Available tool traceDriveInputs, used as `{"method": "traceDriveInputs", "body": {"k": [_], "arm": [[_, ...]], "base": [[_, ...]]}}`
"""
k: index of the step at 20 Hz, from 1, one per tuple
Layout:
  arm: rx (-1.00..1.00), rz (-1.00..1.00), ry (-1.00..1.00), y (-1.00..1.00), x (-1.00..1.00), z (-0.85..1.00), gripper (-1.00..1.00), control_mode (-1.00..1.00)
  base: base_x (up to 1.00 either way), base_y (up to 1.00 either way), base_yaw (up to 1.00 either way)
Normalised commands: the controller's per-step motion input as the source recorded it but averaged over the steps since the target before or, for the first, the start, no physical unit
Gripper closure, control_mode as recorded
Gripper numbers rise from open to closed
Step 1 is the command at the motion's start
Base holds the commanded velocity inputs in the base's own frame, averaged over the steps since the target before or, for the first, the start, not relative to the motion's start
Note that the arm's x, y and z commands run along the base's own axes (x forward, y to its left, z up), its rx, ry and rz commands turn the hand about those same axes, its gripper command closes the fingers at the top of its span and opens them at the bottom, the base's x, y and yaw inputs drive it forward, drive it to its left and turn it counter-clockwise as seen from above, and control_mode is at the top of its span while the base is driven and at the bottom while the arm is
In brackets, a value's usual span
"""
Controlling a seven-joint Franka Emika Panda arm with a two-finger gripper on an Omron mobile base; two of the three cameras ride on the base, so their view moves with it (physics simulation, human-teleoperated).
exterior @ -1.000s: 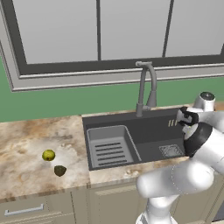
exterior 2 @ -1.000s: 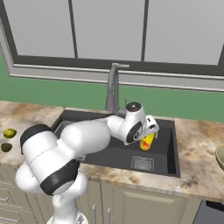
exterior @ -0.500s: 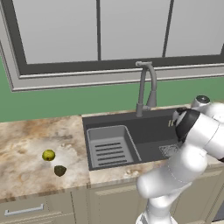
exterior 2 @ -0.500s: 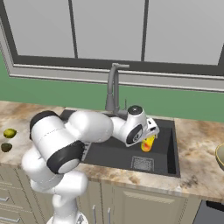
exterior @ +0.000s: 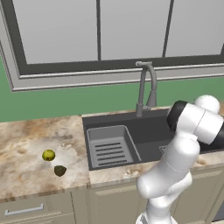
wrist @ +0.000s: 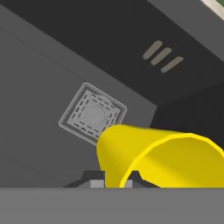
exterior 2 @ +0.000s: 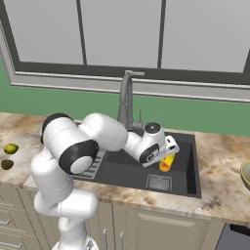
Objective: Remove the pear and kiwi from the sink. Then move the bowl and cup from the counter to the sink for washing.
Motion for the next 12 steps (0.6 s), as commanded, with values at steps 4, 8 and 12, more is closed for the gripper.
{"method": "traceDriveInputs", "body": {"k": [4,8,12], "arm": [[0.0,0.0,0.0,-0.17,0.12,-0.17,1.0,-1.0],[0.0,0.0,0.0,-0.13,0.19,-0.19,1.0,-1.0],[0.0,0.0,0.0,-0.1,0.24,-0.18,1.0,-1.0]], "base": [[0.0,0.0,0.0],[0.0,0.0,0.0],[0.0,0.0,0.0]]}}
